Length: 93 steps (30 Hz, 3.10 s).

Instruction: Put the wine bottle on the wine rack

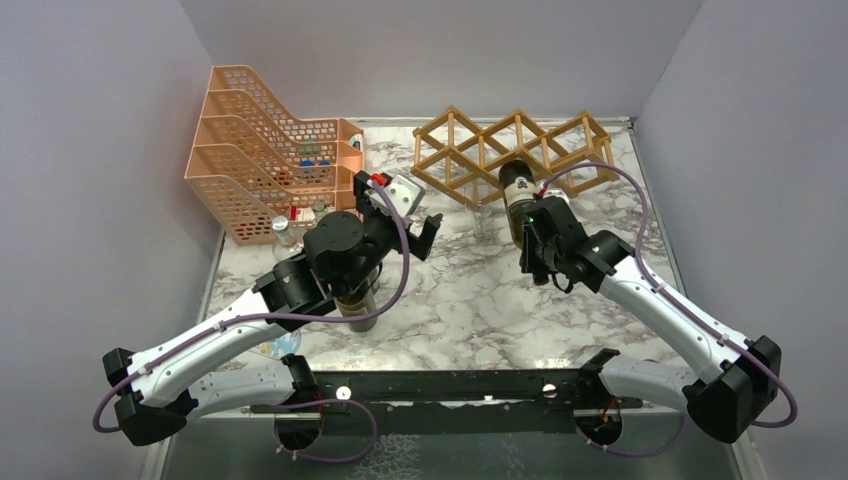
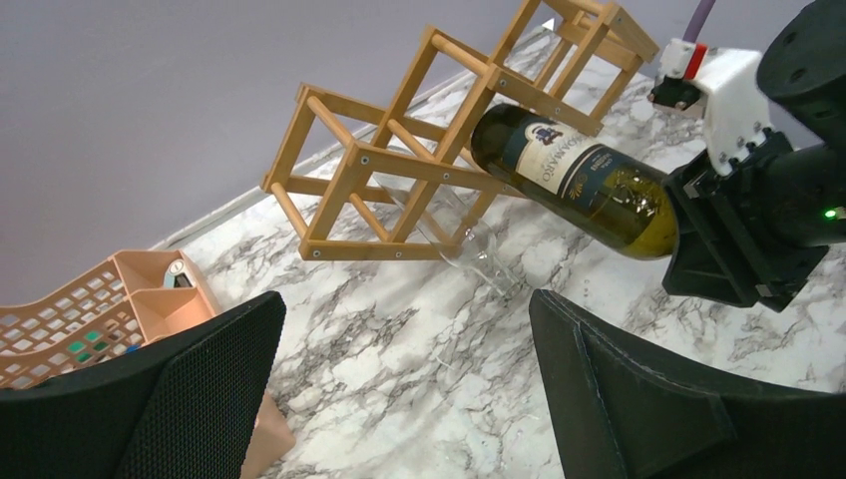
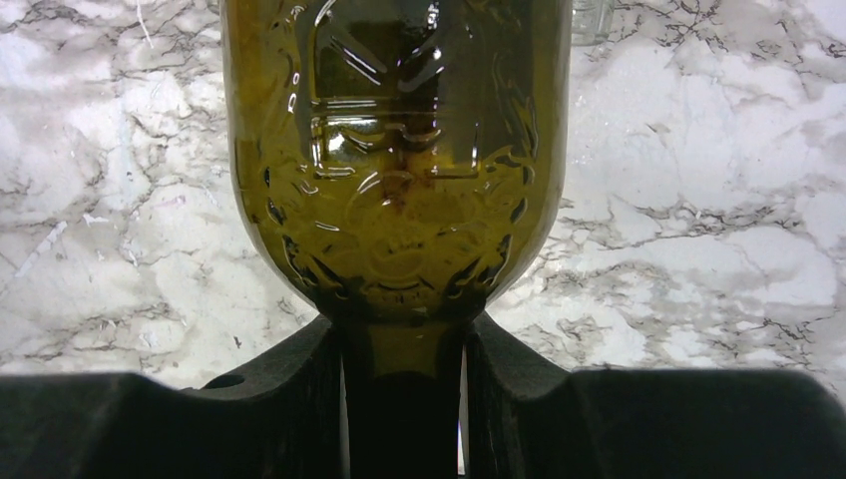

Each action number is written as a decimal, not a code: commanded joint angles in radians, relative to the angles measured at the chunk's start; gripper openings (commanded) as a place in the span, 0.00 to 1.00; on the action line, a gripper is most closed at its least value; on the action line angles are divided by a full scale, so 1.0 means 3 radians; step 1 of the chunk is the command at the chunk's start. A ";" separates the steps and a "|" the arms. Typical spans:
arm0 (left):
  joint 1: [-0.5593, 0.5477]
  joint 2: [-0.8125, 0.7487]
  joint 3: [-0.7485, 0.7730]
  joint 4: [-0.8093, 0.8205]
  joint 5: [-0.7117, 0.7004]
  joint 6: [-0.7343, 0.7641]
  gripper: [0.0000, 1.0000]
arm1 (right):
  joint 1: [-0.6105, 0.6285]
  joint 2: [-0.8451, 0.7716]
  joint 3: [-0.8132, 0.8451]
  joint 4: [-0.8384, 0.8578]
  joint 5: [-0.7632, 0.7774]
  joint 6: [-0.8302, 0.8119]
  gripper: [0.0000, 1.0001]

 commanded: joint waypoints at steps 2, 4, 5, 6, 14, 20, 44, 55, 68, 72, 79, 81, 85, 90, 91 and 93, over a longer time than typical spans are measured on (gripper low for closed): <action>0.0018 -0.0141 -0.0075 0.0207 0.0000 -0.0022 0.99 | -0.0076 0.0094 0.0114 0.0620 0.0213 -0.0029 0.01; 0.0019 -0.0138 -0.0103 0.0231 -0.0006 -0.0010 0.99 | -0.0094 0.0142 0.0107 0.0713 0.0231 -0.0027 0.01; 0.0018 -0.0131 -0.0110 0.0232 -0.0011 -0.0009 0.99 | -0.0101 0.0165 0.0102 0.0765 0.0233 -0.0028 0.01; 0.0019 -0.0127 -0.0106 0.0220 -0.0020 -0.0009 0.99 | -0.0113 0.0190 0.0102 0.0819 0.0240 -0.0017 0.01; 0.0021 -0.0132 -0.0119 0.0225 -0.0066 0.0016 0.99 | -0.0281 0.0476 0.0141 0.1184 0.0164 -0.0187 0.01; 0.0018 -0.0162 -0.0144 0.0246 -0.0057 0.0012 0.99 | -0.0446 0.0696 0.0205 0.1484 0.0010 -0.0357 0.01; 0.0021 -0.0099 -0.0151 0.0282 -0.0039 0.0032 0.99 | -0.0977 0.1351 0.0576 0.1926 -0.0604 -0.0815 0.14; 0.0018 -0.0056 -0.0121 0.0281 -0.0013 0.0037 0.99 | -0.0978 0.1245 0.0498 0.1848 -0.0777 -0.0738 0.62; 0.0018 -0.0066 -0.0066 0.0251 0.0011 0.0017 0.99 | -0.0979 0.0808 0.0579 0.1515 -0.0722 -0.0673 0.67; 0.0018 -0.0102 0.0068 0.0116 0.0009 0.0101 0.99 | -0.0980 0.0514 0.0554 0.1428 -0.0881 -0.0671 0.66; 0.0018 -0.0318 0.0225 0.0089 -0.0089 0.0144 0.99 | -0.0949 0.0332 0.0669 0.1221 -0.2113 -0.0882 0.61; 0.0018 -0.0352 0.0300 0.0037 -0.0122 0.0153 0.99 | -0.0848 0.0253 0.0618 0.1302 -0.2210 -0.0929 0.61; 0.0018 -0.0422 0.0416 -0.0004 -0.0254 0.0179 0.99 | -0.0484 0.0147 0.0517 0.1597 -0.2294 -0.0957 0.61; 0.0019 -0.0512 0.0470 0.0073 -0.0405 0.0243 0.99 | 0.0305 0.0373 0.0573 0.2018 -0.1988 -0.1002 0.62; 0.0020 -0.0529 0.0481 0.0079 -0.0419 0.0261 0.99 | 0.0486 0.0454 0.0623 0.2081 -0.1850 -0.1022 0.62; 0.0018 -0.0559 0.0490 0.0105 -0.0447 0.0296 0.99 | 0.0695 0.0636 0.0709 0.2235 -0.1757 -0.1001 0.62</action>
